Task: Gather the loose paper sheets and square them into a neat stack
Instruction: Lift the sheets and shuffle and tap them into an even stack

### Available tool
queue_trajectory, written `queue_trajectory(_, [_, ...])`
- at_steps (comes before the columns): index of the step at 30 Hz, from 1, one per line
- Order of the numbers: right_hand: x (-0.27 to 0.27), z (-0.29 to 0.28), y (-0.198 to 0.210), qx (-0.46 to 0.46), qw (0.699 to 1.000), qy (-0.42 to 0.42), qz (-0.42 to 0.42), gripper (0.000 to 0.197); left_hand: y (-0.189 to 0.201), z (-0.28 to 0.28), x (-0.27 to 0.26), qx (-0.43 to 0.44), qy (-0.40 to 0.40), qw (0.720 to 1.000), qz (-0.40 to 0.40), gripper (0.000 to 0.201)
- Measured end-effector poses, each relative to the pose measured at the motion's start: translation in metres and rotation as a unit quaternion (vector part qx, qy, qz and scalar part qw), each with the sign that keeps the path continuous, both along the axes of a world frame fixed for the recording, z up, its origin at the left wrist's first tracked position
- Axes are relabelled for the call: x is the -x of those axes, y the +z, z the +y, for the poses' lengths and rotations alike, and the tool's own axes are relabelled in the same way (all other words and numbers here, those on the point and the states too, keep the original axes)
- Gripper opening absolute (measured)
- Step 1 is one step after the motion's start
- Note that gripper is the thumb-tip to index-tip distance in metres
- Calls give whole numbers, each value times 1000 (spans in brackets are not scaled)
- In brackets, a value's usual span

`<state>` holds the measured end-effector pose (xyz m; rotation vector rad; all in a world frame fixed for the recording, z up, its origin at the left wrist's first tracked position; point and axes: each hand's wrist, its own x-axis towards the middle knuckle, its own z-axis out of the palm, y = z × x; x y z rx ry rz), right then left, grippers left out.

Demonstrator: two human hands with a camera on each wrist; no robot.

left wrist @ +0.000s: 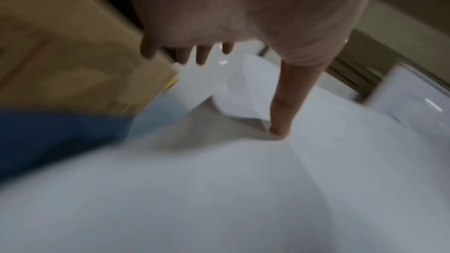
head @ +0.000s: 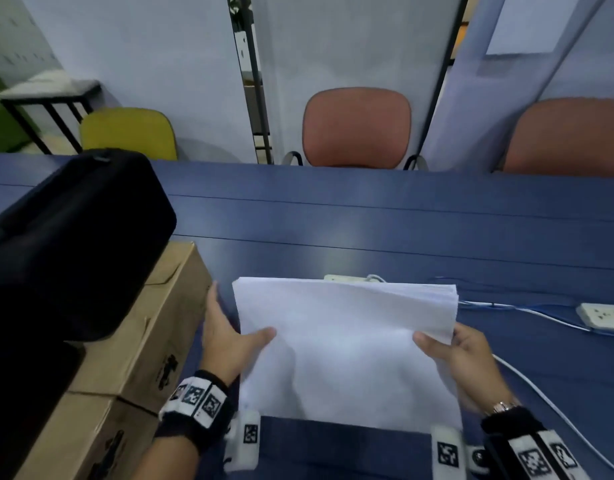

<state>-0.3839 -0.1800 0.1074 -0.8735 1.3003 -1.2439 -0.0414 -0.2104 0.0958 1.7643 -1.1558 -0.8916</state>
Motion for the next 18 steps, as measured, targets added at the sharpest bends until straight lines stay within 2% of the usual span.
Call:
queue_trajectory(1, [3, 2, -7, -18, 999, 8, -26, 52, -6, 5, -3, -46, -7, 990, 134, 102])
queue_trajectory(2, [6, 5, -14, -31, 999, 15, -38, 65, -11, 9, -4, -93, -39, 963, 249, 79])
queue_trajectory(3, [6, 7, -20, -41, 998, 20, -42, 75, -14, 11, -4, -119, -70, 941, 307, 58])
queue_trajectory(4, [7, 9, -27, -43, 998, 20, -34, 82, -17, 13, -2, -115, -85, 934, 327, 45])
queue_trajectory(5, [7, 12, -31, -45, 999, 9, -15, 80, -20, 15, 1, -92, -83, 937, 326, 40])
queue_trajectory(6, [4, 15, -38, -33, 999, -6, 12, 67, -25, 16, 3, -66, -67, 945, 312, 36])
queue_trajectory(8, [-4, 21, -48, 5, 998, -55, 34, 20, -31, 17, 8, -9, -50, 965, 257, 30])
queue_trajectory(9, [-9, 25, -49, 22, 996, -80, 24, 6, -35, 18, 10, 11, -54, 968, 243, 29])
queue_trajectory(11, [-11, 30, -60, 47, 993, -110, 6, 26, -43, 20, 12, 35, -52, 966, 252, 31])
queue_trajectory(13, [-5, 31, -70, 60, 991, -114, 28, 41, -53, 20, 7, 48, -46, 959, 274, 35])
queue_trajectory(18, [5, 25, -85, 53, 994, -59, 80, 55, -67, 23, 9, 34, -60, 959, 276, 29])
